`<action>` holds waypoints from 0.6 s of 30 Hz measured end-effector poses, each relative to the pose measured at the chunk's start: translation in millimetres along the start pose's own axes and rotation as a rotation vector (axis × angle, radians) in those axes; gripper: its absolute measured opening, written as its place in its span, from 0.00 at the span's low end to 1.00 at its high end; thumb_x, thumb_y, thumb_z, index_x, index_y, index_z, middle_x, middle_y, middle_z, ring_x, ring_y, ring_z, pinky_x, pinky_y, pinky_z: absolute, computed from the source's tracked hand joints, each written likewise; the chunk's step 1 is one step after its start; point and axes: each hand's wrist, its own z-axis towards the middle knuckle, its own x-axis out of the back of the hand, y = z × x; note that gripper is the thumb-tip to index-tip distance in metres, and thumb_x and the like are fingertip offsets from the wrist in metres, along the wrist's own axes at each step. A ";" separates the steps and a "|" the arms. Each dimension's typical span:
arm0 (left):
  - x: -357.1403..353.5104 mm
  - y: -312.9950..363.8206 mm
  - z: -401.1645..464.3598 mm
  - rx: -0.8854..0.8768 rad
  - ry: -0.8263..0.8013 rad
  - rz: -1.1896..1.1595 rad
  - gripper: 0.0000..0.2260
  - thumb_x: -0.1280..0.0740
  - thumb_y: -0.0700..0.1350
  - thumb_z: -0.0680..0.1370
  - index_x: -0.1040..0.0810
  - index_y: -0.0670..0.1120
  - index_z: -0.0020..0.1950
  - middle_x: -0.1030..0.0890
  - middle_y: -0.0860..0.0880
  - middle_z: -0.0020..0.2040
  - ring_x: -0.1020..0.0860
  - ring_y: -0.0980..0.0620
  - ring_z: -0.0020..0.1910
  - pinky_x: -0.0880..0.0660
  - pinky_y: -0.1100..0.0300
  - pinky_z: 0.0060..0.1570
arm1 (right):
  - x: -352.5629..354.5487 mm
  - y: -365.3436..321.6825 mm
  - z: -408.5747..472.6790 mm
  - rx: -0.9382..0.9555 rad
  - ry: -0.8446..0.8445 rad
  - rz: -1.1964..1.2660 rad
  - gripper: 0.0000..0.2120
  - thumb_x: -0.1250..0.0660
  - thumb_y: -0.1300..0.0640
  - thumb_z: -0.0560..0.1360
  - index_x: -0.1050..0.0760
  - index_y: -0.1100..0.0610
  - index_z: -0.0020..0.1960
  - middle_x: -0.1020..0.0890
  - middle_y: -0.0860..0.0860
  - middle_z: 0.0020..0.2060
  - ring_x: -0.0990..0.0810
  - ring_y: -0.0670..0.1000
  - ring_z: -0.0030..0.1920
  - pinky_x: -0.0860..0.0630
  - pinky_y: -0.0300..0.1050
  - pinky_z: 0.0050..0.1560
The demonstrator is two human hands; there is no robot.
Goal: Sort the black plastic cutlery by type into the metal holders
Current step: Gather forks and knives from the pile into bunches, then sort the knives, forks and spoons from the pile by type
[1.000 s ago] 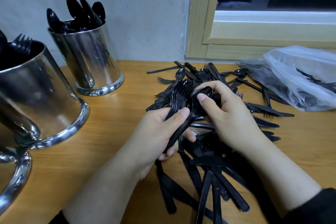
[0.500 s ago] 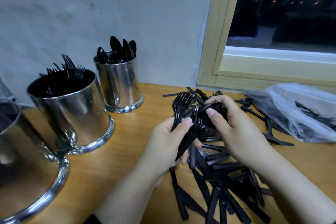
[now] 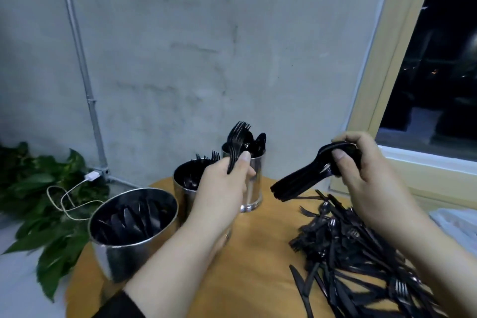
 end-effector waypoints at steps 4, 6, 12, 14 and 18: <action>31.4 29.6 17.0 0.053 -0.024 -0.077 0.14 0.38 0.55 0.85 0.24 0.47 0.46 0.35 0.56 0.25 0.40 0.56 0.22 0.43 0.63 0.24 | -22.9 -16.6 37.1 0.065 -0.009 -0.078 0.04 0.42 0.51 0.84 0.33 0.44 0.57 0.21 0.39 0.44 0.20 0.49 0.47 0.29 0.47 0.47; 44.8 44.6 27.4 0.063 -0.043 -0.048 0.13 0.38 0.54 0.85 0.25 0.47 0.48 0.34 0.55 0.28 0.42 0.56 0.22 0.46 0.65 0.22 | -34.8 -20.6 58.7 0.093 -0.024 -0.141 0.04 0.43 0.51 0.84 0.33 0.46 0.59 0.21 0.42 0.45 0.22 0.53 0.47 0.31 0.47 0.45; 75.9 53.4 64.2 0.088 -0.099 0.170 0.13 0.38 0.53 0.85 0.23 0.46 0.48 0.34 0.52 0.32 0.42 0.57 0.22 0.46 0.65 0.22 | -75.8 -15.6 120.1 0.144 -0.109 -0.273 0.07 0.45 0.53 0.85 0.33 0.52 0.61 0.22 0.47 0.46 0.26 0.55 0.46 0.36 0.47 0.42; 82.5 48.1 76.8 0.098 -0.113 0.225 0.13 0.37 0.53 0.85 0.23 0.46 0.47 0.34 0.52 0.31 0.42 0.57 0.21 0.45 0.65 0.21 | -91.2 -9.4 138.5 0.144 -0.129 -0.287 0.05 0.45 0.53 0.85 0.34 0.50 0.60 0.21 0.46 0.47 0.23 0.57 0.47 0.28 0.52 0.46; 90.9 39.5 102.0 0.104 -0.117 0.302 0.14 0.37 0.53 0.85 0.22 0.45 0.47 0.33 0.52 0.31 0.41 0.55 0.22 0.44 0.65 0.22 | -122.9 -1.6 171.3 0.158 -0.163 -0.322 0.05 0.46 0.52 0.85 0.35 0.50 0.60 0.19 0.51 0.49 0.23 0.60 0.47 0.24 0.58 0.49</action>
